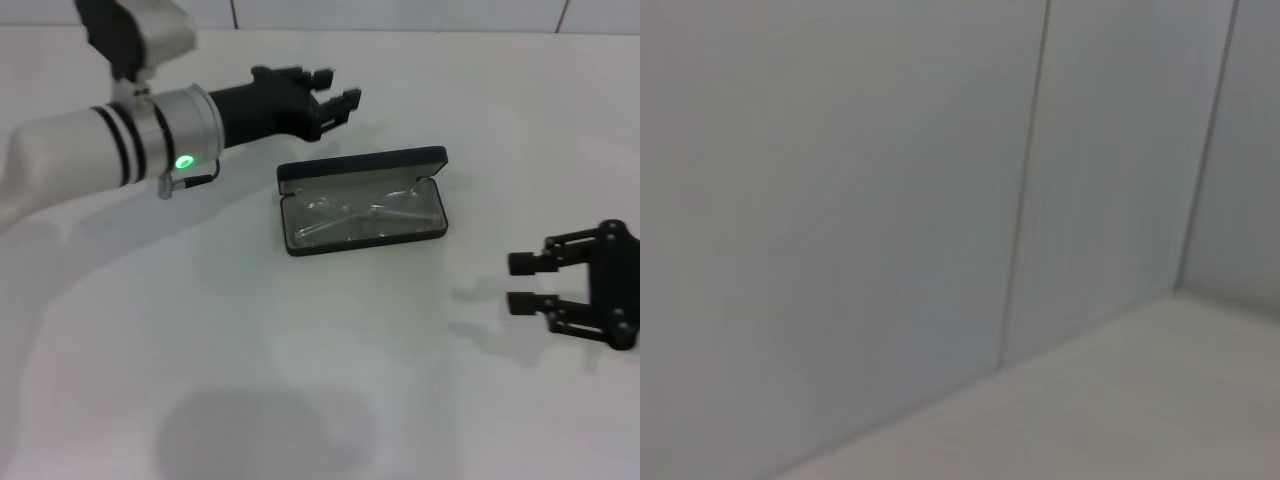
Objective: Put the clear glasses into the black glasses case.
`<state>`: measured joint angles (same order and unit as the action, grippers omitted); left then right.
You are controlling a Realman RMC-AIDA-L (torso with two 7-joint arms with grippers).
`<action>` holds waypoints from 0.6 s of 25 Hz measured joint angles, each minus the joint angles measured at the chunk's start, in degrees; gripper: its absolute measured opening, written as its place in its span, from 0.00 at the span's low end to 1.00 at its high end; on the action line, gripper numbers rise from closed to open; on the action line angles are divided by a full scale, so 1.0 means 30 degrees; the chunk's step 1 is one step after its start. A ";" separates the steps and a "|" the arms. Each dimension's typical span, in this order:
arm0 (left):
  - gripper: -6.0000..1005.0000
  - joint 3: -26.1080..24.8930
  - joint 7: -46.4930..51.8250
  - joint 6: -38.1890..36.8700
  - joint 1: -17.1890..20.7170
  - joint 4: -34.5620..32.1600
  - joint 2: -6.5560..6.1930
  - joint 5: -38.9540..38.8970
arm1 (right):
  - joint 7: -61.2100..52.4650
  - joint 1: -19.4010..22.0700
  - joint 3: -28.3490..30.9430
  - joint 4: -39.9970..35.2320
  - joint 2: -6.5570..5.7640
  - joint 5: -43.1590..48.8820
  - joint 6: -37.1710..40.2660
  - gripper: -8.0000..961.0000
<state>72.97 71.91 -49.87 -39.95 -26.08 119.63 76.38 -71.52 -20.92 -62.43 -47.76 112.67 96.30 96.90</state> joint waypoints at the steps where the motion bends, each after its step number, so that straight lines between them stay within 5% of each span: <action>1: 0.46 0.0672 0.0240 0.0847 -0.0198 0.0018 0.0010 0.0006 | 0.0007 -0.0129 0.0469 0.0414 -0.0093 0.0175 0.0408 0.40; 9: 0.46 0.4831 0.0100 0.2612 -0.0501 -0.0135 0.0049 0.0011 | 0.0022 0.0317 0.0929 0.1009 -0.0083 0.0491 0.0524 0.41; 15: 0.46 0.6486 -0.1646 0.2326 0.0912 -0.1208 0.0192 -0.0227 | 0.0023 0.0295 0.0967 0.1386 -0.0134 0.0504 0.0441 0.42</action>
<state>92.43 66.97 -42.89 -37.21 -29.71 120.20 75.70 -71.45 -20.03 -59.53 -43.61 112.26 97.82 98.22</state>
